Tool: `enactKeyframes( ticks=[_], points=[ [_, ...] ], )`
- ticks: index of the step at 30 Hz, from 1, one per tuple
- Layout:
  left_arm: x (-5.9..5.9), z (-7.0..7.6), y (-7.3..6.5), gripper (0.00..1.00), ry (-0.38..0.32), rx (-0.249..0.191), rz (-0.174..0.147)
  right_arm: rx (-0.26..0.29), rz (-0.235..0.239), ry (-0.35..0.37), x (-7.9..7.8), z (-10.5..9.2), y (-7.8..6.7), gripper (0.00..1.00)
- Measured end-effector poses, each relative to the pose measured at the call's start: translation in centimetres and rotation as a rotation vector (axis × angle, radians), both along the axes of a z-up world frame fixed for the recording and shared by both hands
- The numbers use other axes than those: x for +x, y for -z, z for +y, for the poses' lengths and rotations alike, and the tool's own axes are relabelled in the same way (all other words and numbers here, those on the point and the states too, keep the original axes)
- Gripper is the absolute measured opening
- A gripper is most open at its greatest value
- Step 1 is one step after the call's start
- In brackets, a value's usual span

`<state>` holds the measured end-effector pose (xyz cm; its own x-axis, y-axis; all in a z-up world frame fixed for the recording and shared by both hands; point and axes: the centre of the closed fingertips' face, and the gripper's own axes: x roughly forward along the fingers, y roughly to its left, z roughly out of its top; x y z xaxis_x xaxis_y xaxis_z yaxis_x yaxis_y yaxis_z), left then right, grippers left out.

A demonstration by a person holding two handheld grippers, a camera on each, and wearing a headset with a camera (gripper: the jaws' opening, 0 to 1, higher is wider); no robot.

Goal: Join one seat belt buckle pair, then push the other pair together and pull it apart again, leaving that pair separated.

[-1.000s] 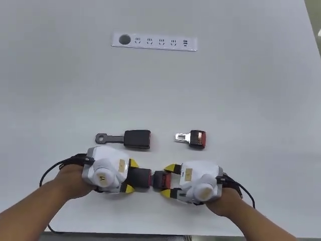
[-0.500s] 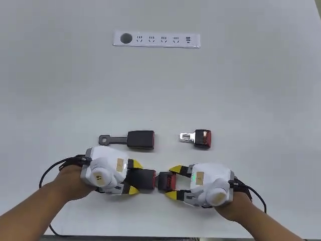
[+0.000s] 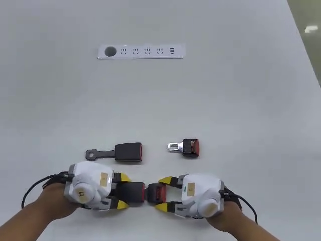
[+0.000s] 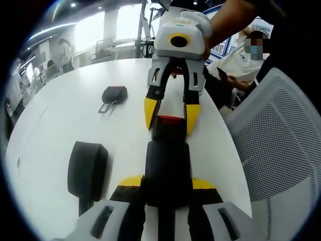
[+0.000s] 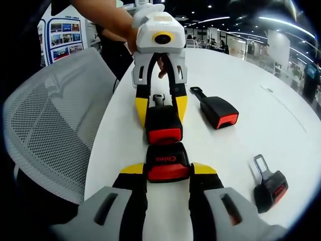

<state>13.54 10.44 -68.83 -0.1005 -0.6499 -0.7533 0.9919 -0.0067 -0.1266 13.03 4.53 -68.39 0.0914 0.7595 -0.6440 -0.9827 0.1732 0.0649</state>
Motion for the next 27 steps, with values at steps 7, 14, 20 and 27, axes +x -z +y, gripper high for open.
enactKeyframes(
  ticks=[7,14,20,27],
  points=[
    [-0.01,-0.08,-0.07,0.32,-0.001,-0.002,0.0,0.005,-0.002,0.005,0.0,-0.04,0.0,0.29],
    [0.02,-0.14,-0.15,0.32,0.002,-0.009,0.0,0.011,-0.004,0.008,0.06,-0.09,0.05,0.29],
    [0.04,-0.15,-0.13,0.32,0.005,-0.001,-0.006,0.003,-0.013,0.005,0.1,-0.05,0.11,0.29],
    [0.1,-0.11,0.03,0.33,0.013,0.026,-0.013,-0.031,-0.028,-0.01,0.07,0.12,0.17,0.3]
  ],
)
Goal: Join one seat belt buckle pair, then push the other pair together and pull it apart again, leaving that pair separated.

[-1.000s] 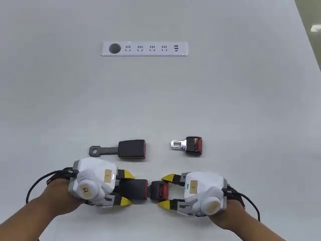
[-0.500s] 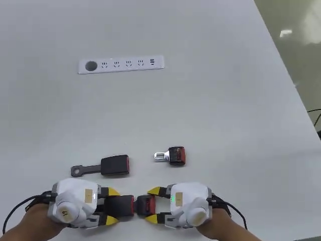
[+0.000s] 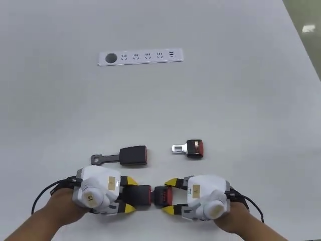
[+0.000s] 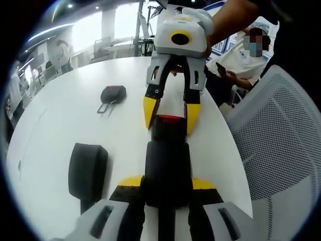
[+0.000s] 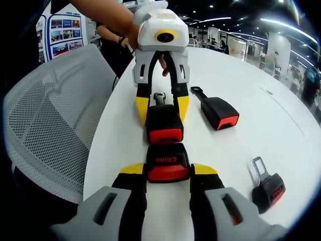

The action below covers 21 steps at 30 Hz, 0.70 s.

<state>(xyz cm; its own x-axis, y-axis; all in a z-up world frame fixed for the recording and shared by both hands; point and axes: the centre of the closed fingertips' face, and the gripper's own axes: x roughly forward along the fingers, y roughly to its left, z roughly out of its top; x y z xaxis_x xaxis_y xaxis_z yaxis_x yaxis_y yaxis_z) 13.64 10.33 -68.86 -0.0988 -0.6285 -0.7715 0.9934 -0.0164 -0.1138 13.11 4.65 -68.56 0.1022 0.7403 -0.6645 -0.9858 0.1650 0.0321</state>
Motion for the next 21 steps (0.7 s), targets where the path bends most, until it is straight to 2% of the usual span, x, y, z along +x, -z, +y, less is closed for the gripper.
enactKeyframes(
  ticks=[3,13,17,19,21],
  points=[
    [-0.04,0.09,0.18,0.33,0.024,0.028,-0.019,-0.013,-0.007,-0.006,-0.02,0.01,0.0,0.31],
    [-0.05,0.19,0.54,0.34,0.021,0.077,-0.041,-0.067,-0.027,-0.014,-0.08,-0.05,0.09,0.32],
    [-0.05,0.14,0.45,0.34,0.013,0.079,-0.034,-0.095,-0.039,-0.022,-0.1,-0.02,0.11,0.33],
    [-0.1,0.11,0.39,0.34,0.027,0.095,-0.04,-0.107,-0.058,-0.036,-0.12,0.02,0.01,0.33],
    [-0.06,0.07,0.28,0.35,0.009,0.101,-0.026,-0.116,-0.043,-0.018,-0.1,-0.04,0.07,0.33]
  ],
)
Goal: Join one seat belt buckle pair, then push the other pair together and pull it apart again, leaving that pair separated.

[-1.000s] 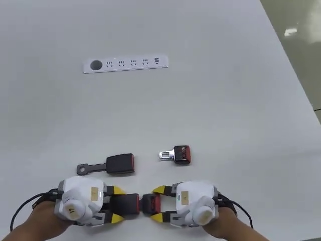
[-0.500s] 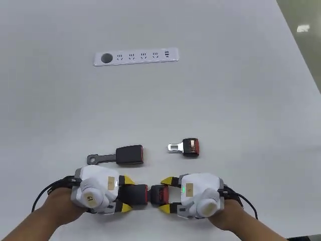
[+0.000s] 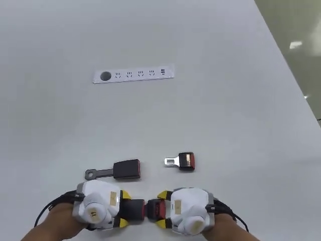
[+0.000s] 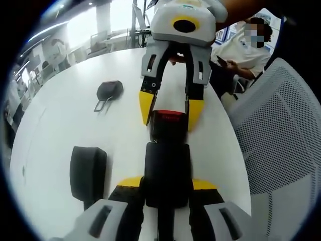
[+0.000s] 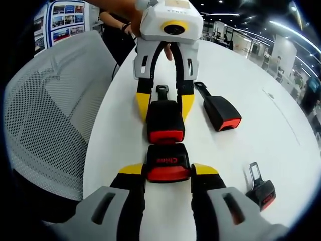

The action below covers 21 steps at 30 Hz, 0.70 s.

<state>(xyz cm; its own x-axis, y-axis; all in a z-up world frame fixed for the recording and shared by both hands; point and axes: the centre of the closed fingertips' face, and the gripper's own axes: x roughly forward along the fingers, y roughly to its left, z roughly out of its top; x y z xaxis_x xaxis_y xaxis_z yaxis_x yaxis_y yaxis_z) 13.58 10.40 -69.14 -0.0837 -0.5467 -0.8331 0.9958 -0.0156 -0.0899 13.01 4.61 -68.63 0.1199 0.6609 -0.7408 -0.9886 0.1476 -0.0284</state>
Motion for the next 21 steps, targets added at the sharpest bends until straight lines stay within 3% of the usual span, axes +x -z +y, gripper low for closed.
enactKeyframes(
  ticks=[2,4,6,7,10,15,21],
  points=[
    [0.1,0.1,0.0,0.35,-0.025,0.004,0.003,0.016,-0.014,0.002,0.2,0.2,-0.5,0.36],
    [0.1,0.5,-0.1,0.36,-0.053,0.025,0.011,0.055,0.002,0.029,0.3,0.5,-1.2,0.43],
    [-0.1,0.3,-1.0,0.39,-0.061,-0.013,0.021,0.078,-0.013,0.041,0.6,0.5,-2.0,0.47],
    [0.0,-0.1,-1.8,0.41,-0.093,-0.049,0.027,0.084,-0.011,0.045,0.7,0.5,-2.3,0.5],
    [0.8,-0.2,-3.3,0.5,-0.145,-0.095,0.023,0.09,-0.009,0.061,0.8,0.1,-2.9,0.55],
    [2.5,0.0,-5.6,0.65,-0.175,-0.129,-0.022,0.124,-0.009,0.091,1.2,-0.6,-4.3,0.6],
    [5.6,0.4,-9.1,0.68,-0.201,-0.171,-0.098,0.141,-0.024,0.119,2.3,-2.0,-5.7,0.62]
  ],
)
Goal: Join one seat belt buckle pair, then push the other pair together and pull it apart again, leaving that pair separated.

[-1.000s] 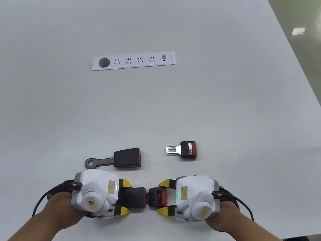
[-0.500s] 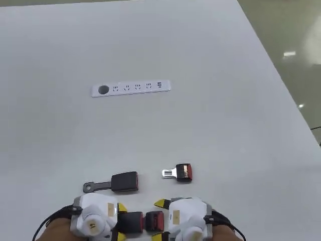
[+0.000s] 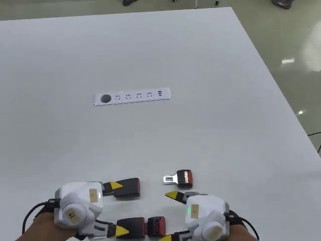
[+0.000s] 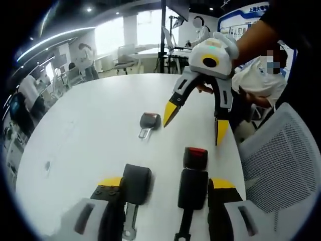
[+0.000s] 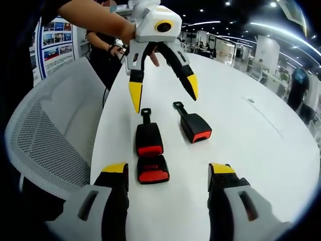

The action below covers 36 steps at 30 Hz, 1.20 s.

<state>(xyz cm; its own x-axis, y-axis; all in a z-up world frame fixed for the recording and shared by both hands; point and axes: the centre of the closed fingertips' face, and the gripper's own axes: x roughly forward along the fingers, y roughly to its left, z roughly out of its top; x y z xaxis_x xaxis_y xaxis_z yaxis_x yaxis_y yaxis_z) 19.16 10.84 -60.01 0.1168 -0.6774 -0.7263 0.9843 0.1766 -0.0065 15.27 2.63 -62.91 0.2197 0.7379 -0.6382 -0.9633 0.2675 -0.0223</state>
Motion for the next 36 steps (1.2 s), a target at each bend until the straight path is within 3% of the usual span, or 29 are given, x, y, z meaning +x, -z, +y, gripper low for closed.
enactKeyframes(
  ticks=[10,16,21,30,36],
  points=[
    [4.8,0.9,-3.8,0.69,-0.016,-0.01,-0.083,0.025,-0.034,0.084,4.8,-3.1,-2.7,0.64],
    [6.6,1.3,-4.0,0.7,-0.016,-0.007,-0.091,0.023,-0.03,0.105,7.3,-4.6,-3.1,0.64],
    [7.4,1.4,-3.2,0.7,-0.042,-0.028,-0.06,0.018,-0.01,0.112,8.5,-5.3,-2.6,0.64],
    [7.0,1.3,1.2,0.72,-0.047,-0.004,0.038,-0.023,0.054,0.08,9.6,-5.8,-0.2,0.67],
    [6.9,0.9,3.6,0.72,-0.045,0.007,0.079,-0.039,0.094,0.072,10.1,-6.1,1.2,0.68]
  ],
)
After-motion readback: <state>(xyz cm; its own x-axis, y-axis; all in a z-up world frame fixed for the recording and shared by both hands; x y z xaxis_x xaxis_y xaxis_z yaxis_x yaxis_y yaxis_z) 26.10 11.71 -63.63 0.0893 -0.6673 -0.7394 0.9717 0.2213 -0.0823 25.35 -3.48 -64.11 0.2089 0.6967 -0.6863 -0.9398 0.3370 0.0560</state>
